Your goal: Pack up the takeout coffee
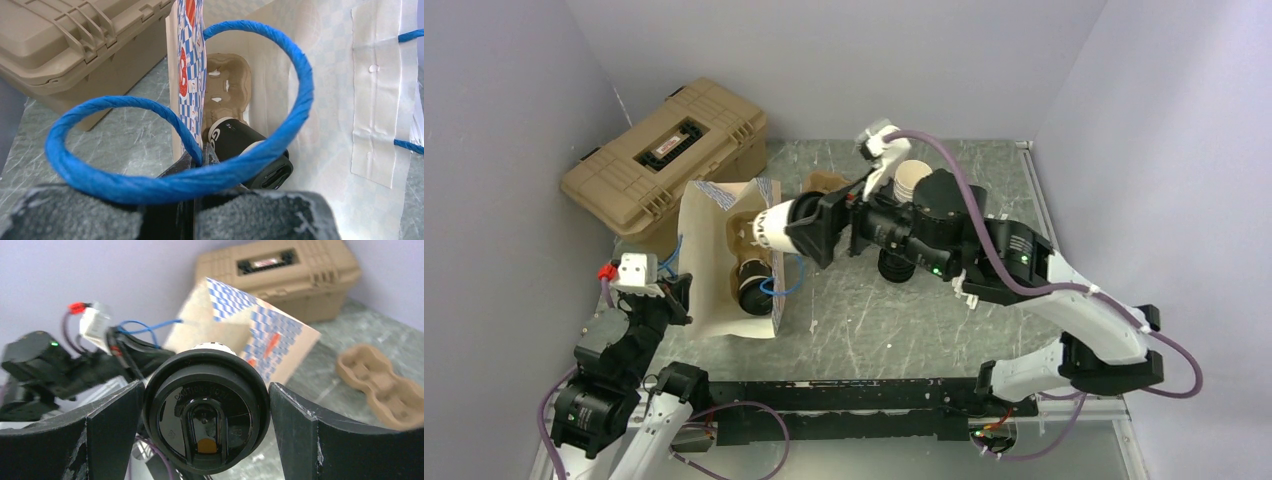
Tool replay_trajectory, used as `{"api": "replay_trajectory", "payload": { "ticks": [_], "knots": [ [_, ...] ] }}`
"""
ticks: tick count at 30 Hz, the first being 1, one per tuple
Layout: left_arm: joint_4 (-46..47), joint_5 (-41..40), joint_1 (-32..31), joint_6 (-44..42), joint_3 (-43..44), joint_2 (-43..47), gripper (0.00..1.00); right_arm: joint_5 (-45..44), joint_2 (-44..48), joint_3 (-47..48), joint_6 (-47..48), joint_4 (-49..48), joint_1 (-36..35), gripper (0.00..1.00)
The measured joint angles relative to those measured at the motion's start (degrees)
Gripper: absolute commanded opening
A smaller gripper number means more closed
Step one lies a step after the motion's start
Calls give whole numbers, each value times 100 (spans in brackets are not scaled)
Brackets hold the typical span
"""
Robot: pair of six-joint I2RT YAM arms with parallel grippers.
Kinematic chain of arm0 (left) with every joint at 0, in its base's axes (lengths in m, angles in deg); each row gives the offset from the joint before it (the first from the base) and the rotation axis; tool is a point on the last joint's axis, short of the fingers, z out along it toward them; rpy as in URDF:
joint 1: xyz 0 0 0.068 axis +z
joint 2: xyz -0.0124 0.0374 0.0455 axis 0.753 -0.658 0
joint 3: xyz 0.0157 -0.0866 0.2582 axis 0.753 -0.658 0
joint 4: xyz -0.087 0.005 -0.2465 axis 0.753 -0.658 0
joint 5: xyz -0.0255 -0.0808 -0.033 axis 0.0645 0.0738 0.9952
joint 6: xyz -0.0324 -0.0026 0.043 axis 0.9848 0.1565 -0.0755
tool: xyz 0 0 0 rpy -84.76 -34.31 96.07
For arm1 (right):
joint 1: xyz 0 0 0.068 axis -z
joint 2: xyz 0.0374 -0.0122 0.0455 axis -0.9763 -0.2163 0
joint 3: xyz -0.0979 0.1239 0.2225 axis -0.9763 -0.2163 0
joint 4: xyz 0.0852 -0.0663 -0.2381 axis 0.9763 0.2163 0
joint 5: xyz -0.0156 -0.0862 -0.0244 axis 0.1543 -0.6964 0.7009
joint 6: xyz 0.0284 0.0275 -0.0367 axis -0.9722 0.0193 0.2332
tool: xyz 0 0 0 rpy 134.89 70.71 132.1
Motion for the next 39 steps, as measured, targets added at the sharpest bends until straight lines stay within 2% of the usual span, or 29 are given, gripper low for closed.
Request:
{"api": "replay_trajectory", "payload": {
  "ticks": [9,16,23,31,39],
  "knots": [
    [4,57,4,0,0,-13,0,367,-1532,1379,597,-269,-509,59],
    [4,83,4,-2,0,-11,0,-7,-2520,1814,1014,-92,-562,59],
    [7,85,2,0,0,9,0,-682,-3292,2026,1410,107,-549,58],
    [4,127,-9,0,0,35,0,-1047,-4192,2138,1611,162,-348,57],
    [7,168,-61,0,0,35,0,-1349,-4391,1429,1659,-503,-39,57]
  ]
}}
